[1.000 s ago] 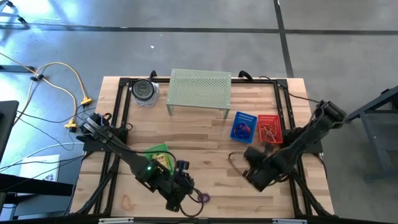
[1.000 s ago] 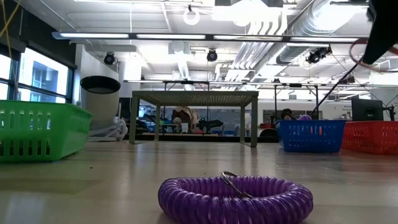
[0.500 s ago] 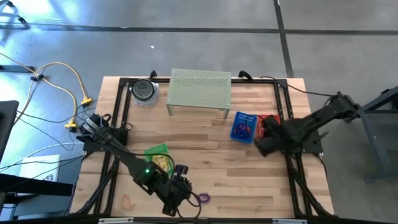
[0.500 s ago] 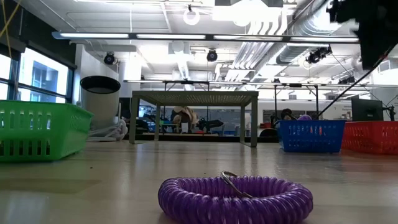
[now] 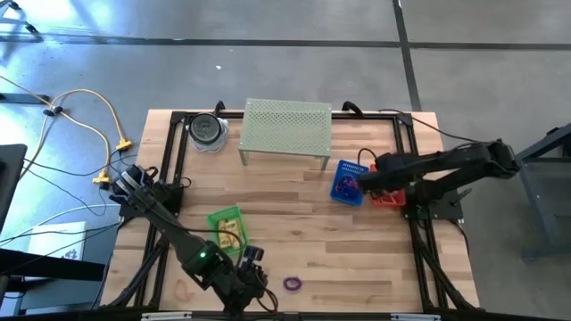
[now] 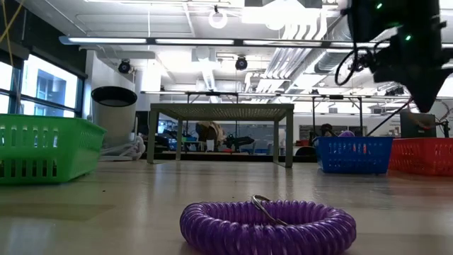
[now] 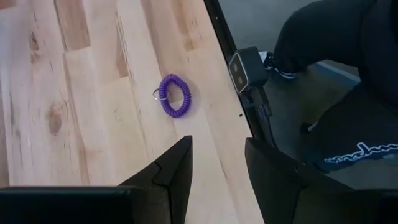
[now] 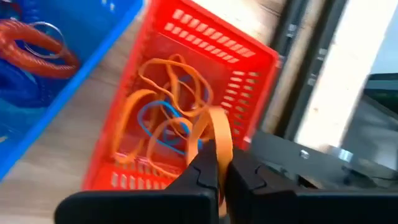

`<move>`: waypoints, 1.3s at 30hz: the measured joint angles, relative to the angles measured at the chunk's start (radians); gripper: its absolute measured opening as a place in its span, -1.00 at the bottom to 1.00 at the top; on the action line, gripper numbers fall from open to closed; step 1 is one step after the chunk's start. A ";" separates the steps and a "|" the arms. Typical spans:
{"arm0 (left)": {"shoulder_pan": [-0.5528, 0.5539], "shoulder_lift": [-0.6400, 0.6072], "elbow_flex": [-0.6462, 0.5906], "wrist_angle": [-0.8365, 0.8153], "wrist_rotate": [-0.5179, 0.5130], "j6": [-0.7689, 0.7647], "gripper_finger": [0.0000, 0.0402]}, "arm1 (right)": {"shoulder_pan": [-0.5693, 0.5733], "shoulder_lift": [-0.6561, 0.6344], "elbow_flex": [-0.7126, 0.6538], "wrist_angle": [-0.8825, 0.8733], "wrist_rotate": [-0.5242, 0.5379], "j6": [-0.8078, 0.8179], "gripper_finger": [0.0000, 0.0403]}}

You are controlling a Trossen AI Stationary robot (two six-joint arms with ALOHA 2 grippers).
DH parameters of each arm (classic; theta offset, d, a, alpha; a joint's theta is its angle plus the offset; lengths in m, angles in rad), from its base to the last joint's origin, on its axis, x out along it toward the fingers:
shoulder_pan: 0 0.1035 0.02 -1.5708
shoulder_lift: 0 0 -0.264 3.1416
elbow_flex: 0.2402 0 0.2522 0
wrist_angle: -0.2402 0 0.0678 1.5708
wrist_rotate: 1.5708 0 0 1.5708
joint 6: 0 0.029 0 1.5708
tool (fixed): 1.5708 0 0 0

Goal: Pick & Place Office Desk Supplies
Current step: Put the orange rubber band into the red bin, then put the violet spring keychain into the blue bin

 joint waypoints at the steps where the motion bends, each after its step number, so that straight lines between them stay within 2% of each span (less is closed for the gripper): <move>1: -0.002 0.000 0.000 0.001 0.000 0.000 -0.30 | -0.019 0.000 -0.012 0.030 -0.003 -0.020 -0.99; 9: -0.006 0.000 0.000 0.009 -0.024 0.000 -0.30 | -0.128 0.000 -0.109 0.185 -0.096 -0.083 -0.99; 15: -0.008 0.000 0.000 0.007 -0.024 -0.004 -0.30 | -0.148 0.001 -0.124 0.190 -0.080 -0.084 -0.95; 19: -0.007 0.000 0.000 0.007 -0.024 -0.004 -0.30 | -0.148 0.001 -0.124 0.190 -0.082 -0.095 -0.80; 24: -0.009 0.000 0.000 0.007 -0.024 -0.006 -0.30 | -0.148 0.001 -0.124 0.190 -0.076 -0.116 -0.48; 29: -0.024 0.000 -0.001 0.007 -0.023 -0.009 -0.30 | -0.148 -0.002 -0.124 0.194 -0.037 -0.057 -0.20; 32: -0.034 0.000 -0.001 0.007 -0.023 -0.014 -0.30 | -0.145 -0.005 -0.120 0.190 -0.036 -0.040 -0.16; 39: -0.052 0.000 -0.001 0.007 -0.030 -0.052 -0.30 | -0.096 -0.005 -0.035 0.110 -0.022 -0.038 -0.21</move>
